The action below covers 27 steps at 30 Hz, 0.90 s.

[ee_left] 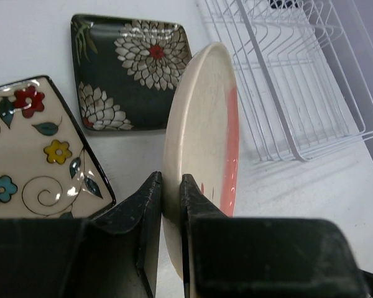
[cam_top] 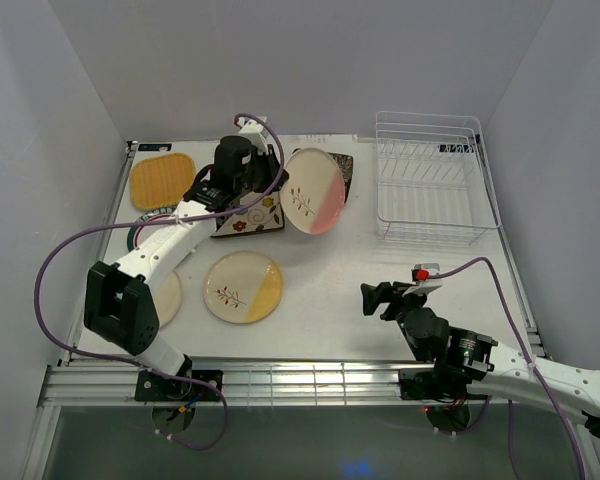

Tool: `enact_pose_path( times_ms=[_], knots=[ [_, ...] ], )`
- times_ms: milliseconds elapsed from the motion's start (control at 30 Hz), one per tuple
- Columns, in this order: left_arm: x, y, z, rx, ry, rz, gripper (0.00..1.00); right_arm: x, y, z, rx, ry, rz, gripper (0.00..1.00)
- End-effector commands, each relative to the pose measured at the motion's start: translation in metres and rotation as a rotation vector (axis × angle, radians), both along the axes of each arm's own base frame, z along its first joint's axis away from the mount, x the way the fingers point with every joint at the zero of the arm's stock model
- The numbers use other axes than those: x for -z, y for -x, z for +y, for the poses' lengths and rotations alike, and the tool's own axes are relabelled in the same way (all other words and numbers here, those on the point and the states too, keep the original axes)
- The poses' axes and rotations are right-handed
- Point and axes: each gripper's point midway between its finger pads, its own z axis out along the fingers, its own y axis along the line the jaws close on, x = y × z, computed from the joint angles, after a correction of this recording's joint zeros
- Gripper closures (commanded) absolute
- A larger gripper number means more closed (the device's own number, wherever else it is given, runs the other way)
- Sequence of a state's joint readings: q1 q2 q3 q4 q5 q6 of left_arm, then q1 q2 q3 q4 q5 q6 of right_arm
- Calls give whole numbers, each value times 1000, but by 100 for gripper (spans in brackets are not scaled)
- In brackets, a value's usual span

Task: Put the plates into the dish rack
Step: Pick up the plate at the center of the board, then insert the plate into the dish rack.

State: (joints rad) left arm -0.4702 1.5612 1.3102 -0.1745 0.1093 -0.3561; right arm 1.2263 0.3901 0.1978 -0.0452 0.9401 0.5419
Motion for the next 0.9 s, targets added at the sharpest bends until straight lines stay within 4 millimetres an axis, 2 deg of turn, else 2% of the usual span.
enact_pose_path(
  times_ms=[0, 33, 67, 167, 200, 267, 300, 367, 400, 467, 500, 533, 567, 600, 633, 667, 700, 733, 767, 800, 833, 867],
  knots=[
    [-86, -14, -8, -18, 108, -178, 100, -1, -5, -14, 92, -25, -10, 10],
    [-88, -17, -10, -20, 107, -178, 100, -2, -5, -15, 95, -34, -13, 10],
    [-102, -19, -11, -20, 115, -203, 100, -1, -5, -16, 100, -35, -13, 10],
    [-110, -24, -19, -19, 109, -209, 100, -1, -5, -22, 120, -54, -10, 10],
    [-124, -25, -21, -20, 117, -229, 100, -1, -5, -23, 128, -60, -9, 10],
    [-127, -29, -31, -19, 110, -234, 100, 1, -4, -27, 134, -69, -8, 10],
    [-139, -30, -33, -20, 117, -251, 100, 2, -4, -29, 139, -71, -8, 10],
    [-138, -33, -45, -11, 110, -246, 100, 4, -3, -33, 146, -69, -5, 10],
    [-149, -34, -47, -11, 117, -262, 100, 5, -3, -36, 156, -71, -2, 10],
    [-152, -34, -57, 4, 123, -264, 100, 5, -2, -38, 165, -85, 1, 10],
    [-147, -41, -57, -27, 111, -260, 100, 5, -2, -40, 170, -89, -1, 10],
    [-156, -42, -59, -29, 121, -279, 100, 4, -3, -41, 179, -95, -6, 10],
    [-158, -42, -64, -22, 122, -282, 100, 4, -3, -42, 182, -94, -7, 10],
    [-151, -46, -69, -27, 111, -275, 100, 2, -4, -44, 196, -95, -13, 10],
    [-162, -48, -71, -31, 113, -302, 100, 2, -4, -45, 201, -91, -13, 10],
    [-165, -48, -76, -28, 109, -310, 100, 1, -5, -46, 205, -91, -15, 10],
    [-157, -54, -81, -33, 90, -302, 100, 0, -5, -47, 211, -92, -17, 10],
    [-157, -58, -82, -47, 74, -311, 100, 1, -5, -48, 214, -84, -15, 10],
    [-174, -58, -86, -50, 89, -342, 100, 2, -5, -48, 217, -84, -13, 10],
    [-174, -60, -88, -53, 82, -342, 100, 3, -5, -49, 223, -85, -13, 10],
    [-166, -68, -91, -64, 66, -333, 100, 4, -5, -49, 225, -80, -11, 10],
    [-181, -68, -93, -66, 80, -361, 100, 5, -6, -49, 230, -75, -10, 10]
  ],
)
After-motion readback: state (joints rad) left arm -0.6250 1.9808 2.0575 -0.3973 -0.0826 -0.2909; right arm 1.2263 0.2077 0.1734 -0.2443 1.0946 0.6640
